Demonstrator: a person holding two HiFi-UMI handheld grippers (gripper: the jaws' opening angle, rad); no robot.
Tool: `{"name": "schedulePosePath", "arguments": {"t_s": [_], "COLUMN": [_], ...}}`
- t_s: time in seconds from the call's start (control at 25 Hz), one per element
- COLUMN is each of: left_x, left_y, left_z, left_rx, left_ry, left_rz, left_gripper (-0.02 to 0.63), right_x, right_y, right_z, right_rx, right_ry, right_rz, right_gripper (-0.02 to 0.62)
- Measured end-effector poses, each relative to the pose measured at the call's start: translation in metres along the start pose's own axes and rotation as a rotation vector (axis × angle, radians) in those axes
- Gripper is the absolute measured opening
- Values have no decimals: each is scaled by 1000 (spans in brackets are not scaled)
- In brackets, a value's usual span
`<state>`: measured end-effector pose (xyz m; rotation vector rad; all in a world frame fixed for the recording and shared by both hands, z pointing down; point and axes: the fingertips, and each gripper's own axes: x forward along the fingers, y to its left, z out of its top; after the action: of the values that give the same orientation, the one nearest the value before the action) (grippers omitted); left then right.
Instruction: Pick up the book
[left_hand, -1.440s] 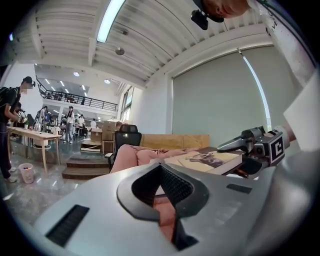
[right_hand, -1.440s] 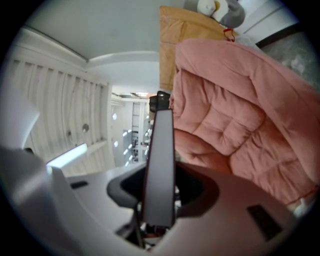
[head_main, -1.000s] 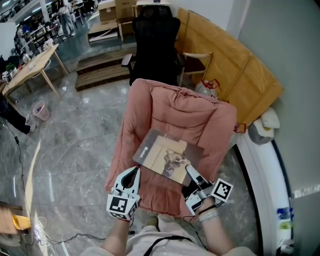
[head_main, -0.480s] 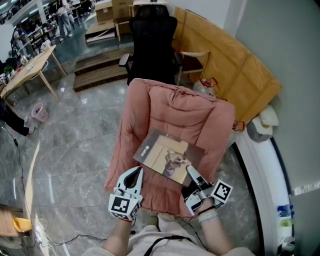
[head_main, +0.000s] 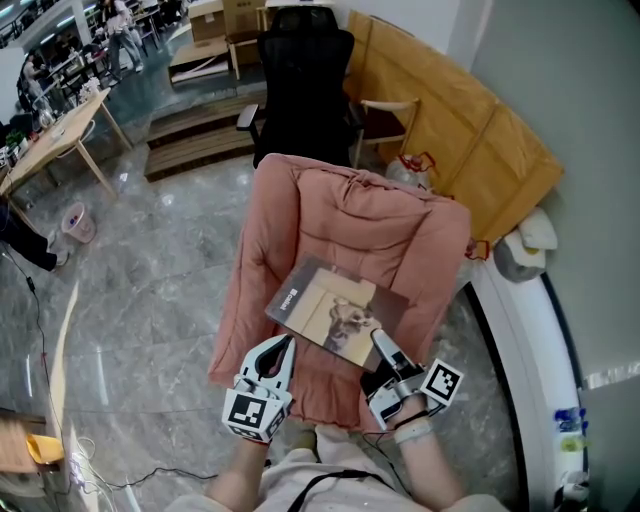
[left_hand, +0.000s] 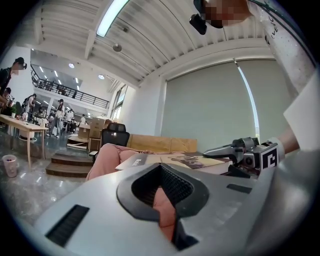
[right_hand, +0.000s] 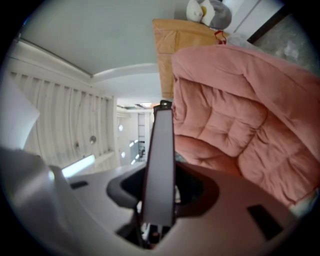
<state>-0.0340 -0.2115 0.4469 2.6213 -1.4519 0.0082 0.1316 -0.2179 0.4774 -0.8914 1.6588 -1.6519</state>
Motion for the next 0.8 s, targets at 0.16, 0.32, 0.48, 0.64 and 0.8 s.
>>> {"name": "schedulePosePath", "arguments": {"t_s": [0.16,0.32,0.48,0.64,0.8], "left_x": [1,0,-1,-1,-1], "left_y": [-3,-5,-3,-2,-1], "left_z": [-1,-2,-2,-4,-5], "left_rx": [-7,-10,-8,-12,-10], "left_ry": [3,6,7,8,9], "left_rz": [-8,-7,-3,-2,-8], "left_gripper": [21,21,21,21,21], "right_x": [2,0,1,2,2], "right_y": [-2,-3,1,0,0], "right_z": [-1,0,-1,-1,-2], "right_rx": [9,12,10,11,3], "right_ry": [-3,-2,-1,-2,-4], "right_rz": [-3,1,12,17,11], "right_gripper": [160,160,160,160,160]}}
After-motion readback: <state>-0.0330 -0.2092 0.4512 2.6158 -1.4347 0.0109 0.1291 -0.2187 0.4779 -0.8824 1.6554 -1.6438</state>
